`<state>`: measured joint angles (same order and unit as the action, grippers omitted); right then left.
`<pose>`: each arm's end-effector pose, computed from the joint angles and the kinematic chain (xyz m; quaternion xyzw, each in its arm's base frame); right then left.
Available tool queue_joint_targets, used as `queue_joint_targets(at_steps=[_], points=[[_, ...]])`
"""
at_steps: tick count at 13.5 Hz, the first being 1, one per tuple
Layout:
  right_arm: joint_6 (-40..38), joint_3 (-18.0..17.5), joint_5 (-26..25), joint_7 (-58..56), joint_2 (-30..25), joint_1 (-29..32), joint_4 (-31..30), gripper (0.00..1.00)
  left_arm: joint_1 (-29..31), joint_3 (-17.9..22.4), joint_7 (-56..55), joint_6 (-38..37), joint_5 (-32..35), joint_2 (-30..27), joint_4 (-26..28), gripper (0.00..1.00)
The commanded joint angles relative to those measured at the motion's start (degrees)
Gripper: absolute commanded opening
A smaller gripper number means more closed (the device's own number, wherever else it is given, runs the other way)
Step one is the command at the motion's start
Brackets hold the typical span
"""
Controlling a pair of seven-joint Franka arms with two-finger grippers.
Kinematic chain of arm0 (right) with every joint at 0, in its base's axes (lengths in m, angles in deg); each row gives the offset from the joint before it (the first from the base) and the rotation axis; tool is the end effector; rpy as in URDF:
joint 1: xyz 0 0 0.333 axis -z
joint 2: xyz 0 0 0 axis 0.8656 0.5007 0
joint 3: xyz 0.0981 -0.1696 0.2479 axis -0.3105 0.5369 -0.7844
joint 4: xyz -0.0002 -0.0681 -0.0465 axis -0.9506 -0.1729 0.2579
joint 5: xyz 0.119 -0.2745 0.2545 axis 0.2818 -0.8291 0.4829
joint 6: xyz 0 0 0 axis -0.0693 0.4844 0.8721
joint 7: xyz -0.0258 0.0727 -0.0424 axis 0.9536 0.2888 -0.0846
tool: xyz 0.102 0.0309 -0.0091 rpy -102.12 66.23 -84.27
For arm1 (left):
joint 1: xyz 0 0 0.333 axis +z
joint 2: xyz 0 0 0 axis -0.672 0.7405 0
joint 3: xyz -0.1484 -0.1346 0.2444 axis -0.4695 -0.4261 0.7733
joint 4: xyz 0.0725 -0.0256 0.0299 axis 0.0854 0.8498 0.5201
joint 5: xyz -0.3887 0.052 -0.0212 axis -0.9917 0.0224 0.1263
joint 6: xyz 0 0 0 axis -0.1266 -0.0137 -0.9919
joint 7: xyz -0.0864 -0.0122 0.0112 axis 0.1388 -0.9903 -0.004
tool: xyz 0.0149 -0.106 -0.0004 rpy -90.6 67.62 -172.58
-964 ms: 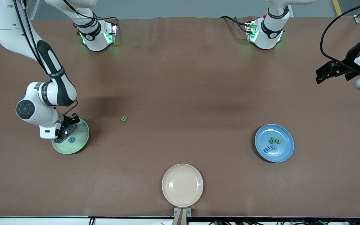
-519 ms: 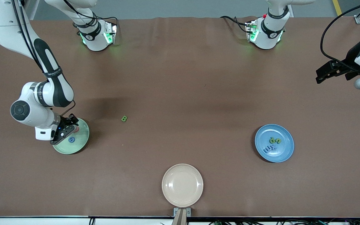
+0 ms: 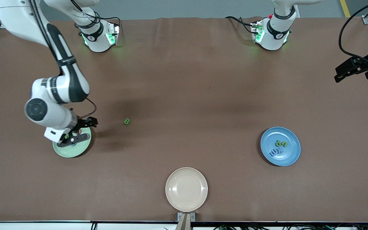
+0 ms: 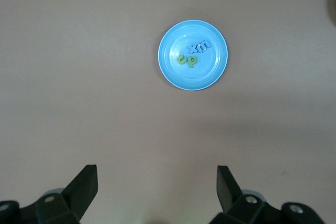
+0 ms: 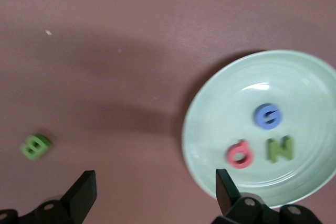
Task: Sort upper and lower case letters into plates
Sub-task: 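Move the right gripper over to the green B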
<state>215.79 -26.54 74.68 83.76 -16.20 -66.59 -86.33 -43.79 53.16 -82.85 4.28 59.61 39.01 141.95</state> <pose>0.6028 0.0883 0.2787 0.9936 0.0979 -0.0535 0.0199 0.5433 -0.0292 0.6563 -0.9990 -0.0399 -0.0003 0.0192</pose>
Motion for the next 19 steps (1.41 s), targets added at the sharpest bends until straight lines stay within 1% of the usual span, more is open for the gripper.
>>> queue_joint_targets(at_steps=[1,3,5,8,11,12,14,15,19], points=[[0.4,0.2,0.2,18.7,-1.0,-4.9,-1.7,1.00,-0.2,-0.3,0.6,0.8,-1.0,-0.9,0.5,1.00],[1.4,0.2,0.6,28.5,-0.8,-6.8,-1.7,1.00,0.1,-0.3,1.0,0.8,-1.0,-0.8,0.6,1.00],[4.0,0.2,4.0,35.6,-0.1,-8.7,-2.0,1.00,0.1,-0.3,1.0,1.2,-1.0,-0.7,0.6,1.00],[4.2,0.3,6.2,41.3,0.1,-9.9,-2.2,0.99,0.0,-0.2,1.0,1.5,-1.1,-0.7,0.5,1.00],[4.7,0.3,6.2,43.1,0.5,-10.8,-2.2,0.98,0.1,-0.2,1.0,1.9,-1.1,-0.6,0.6,1.00],[5.8,0.3,6.2,43.5,0.6,-11.5,-3.0,1.00,0.1,-0.2,1.0,2.2,-1.1,-0.6,0.6,1.00],[9.9,0.3,6.2,46.0,0.5,-12.3,-5.5,1.00,0.0,-0.2,1.0,2.7,-1.1,-0.2,0.8,1.00],[10.4,0.4,6.2,46.0,0.5,-12.4,-6.2,1.00,0.0,-0.2,1.0,3.1,-1.1,-0.2,1.0,1.00],[9.8,0.3,6.1,46.1,0.0,-13.7,-9.8,0.99,0.1,-0.2,0.6,3.3,-1.2,-0.7,1.0,1.00]])
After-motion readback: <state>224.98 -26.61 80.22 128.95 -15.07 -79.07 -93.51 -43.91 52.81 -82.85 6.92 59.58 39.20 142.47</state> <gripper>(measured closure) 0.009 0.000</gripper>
